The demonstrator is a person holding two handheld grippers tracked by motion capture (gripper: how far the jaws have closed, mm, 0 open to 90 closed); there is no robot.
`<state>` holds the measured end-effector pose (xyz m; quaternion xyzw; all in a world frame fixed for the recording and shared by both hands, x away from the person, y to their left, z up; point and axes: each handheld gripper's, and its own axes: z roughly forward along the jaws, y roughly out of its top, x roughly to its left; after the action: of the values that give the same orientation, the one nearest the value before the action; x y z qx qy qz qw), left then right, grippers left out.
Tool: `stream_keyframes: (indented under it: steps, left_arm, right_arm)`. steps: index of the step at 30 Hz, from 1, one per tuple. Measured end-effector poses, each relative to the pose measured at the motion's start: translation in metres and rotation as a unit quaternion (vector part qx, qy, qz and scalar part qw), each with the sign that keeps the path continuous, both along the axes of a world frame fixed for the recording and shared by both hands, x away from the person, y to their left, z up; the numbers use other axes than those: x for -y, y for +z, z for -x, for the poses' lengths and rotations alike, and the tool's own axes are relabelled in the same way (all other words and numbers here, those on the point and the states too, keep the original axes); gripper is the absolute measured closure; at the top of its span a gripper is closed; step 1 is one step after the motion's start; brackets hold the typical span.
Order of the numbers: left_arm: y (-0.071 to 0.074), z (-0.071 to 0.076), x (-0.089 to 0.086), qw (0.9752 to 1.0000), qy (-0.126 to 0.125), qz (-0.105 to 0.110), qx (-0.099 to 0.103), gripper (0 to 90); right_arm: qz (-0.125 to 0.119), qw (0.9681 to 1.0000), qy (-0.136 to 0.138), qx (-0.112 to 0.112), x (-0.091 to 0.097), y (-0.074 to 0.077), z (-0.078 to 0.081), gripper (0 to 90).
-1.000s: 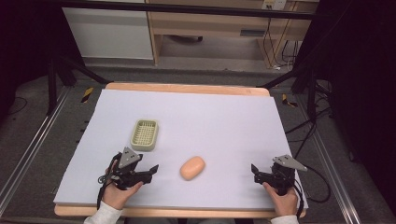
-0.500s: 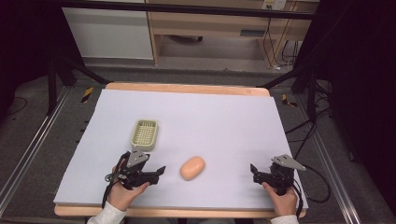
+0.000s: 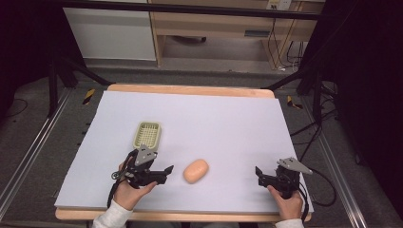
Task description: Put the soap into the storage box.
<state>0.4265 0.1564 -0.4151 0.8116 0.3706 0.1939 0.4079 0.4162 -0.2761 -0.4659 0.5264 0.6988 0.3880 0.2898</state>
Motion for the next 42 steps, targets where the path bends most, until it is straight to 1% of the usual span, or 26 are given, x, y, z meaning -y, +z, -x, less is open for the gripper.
stream_keyframes:
  steps: [4,7,8,9,12,15,16,18,19,25,32,42]
  left_arm:
    - [0.004,-0.002,0.009,0.9999,-0.009,-0.005,0.002,24.5]
    - [0.006,-0.004,0.014,0.9999,-0.012,-0.004,0.002,24.4]
    - [0.006,-0.005,0.016,0.9999,-0.013,-0.003,0.003,24.3]
    - [0.006,-0.005,0.018,0.9999,-0.014,0.000,0.002,24.3]
    - [0.005,-0.007,0.023,0.9998,-0.018,-0.005,-0.001,23.9]
    - [0.003,-0.009,0.028,0.9998,-0.021,-0.002,-0.005,23.8]
    - [0.002,-0.010,0.030,0.9997,-0.022,-0.003,-0.006,23.8]
    - [0.001,-0.011,0.033,0.9996,-0.025,-0.004,-0.008,23.8]
    - [0.000,-0.012,0.035,0.9996,-0.025,-0.003,-0.009,23.8]
    - [-0.004,-0.014,0.045,0.9991,-0.035,-0.017,-0.015,23.5]
    - [-0.005,-0.017,0.054,0.9987,-0.042,-0.021,-0.021,23.1]
    - [-0.010,-0.021,0.070,0.9972,-0.057,-0.040,-0.028,22.8]
  right_arm:
    - [0.001,1.0000,0.001,0.000,0.000,0.000,0.000,4.1]
    - [-0.001,1.0000,0.001,-0.004,-0.001,0.000,0.000,4.1]
    - [0.004,1.0000,0.002,-0.001,0.000,0.000,0.000,4.1]
    - [0.005,1.0000,0.002,-0.001,-0.001,-0.001,0.000,4.1]
    - [0.004,1.0000,0.003,-0.001,-0.001,-0.001,-0.001,4.1]
    - [0.005,1.0000,0.004,-0.001,-0.001,-0.001,-0.001,4.1]
    - [0.000,1.0000,0.003,-0.004,-0.001,-0.001,-0.001,4.1]
    - [0.001,1.0000,0.004,-0.005,-0.002,-0.001,-0.001,4.1]
    - [0.005,1.0000,0.005,-0.002,-0.001,-0.001,-0.001,4.2]
    - [0.005,1.0000,0.005,-0.005,-0.002,-0.001,-0.001,4.3]
    - [0.001,0.9999,0.007,-0.009,-0.003,-0.001,-0.001,4.3]
    - [0.003,0.9999,0.007,-0.010,-0.003,-0.001,-0.002,4.3]
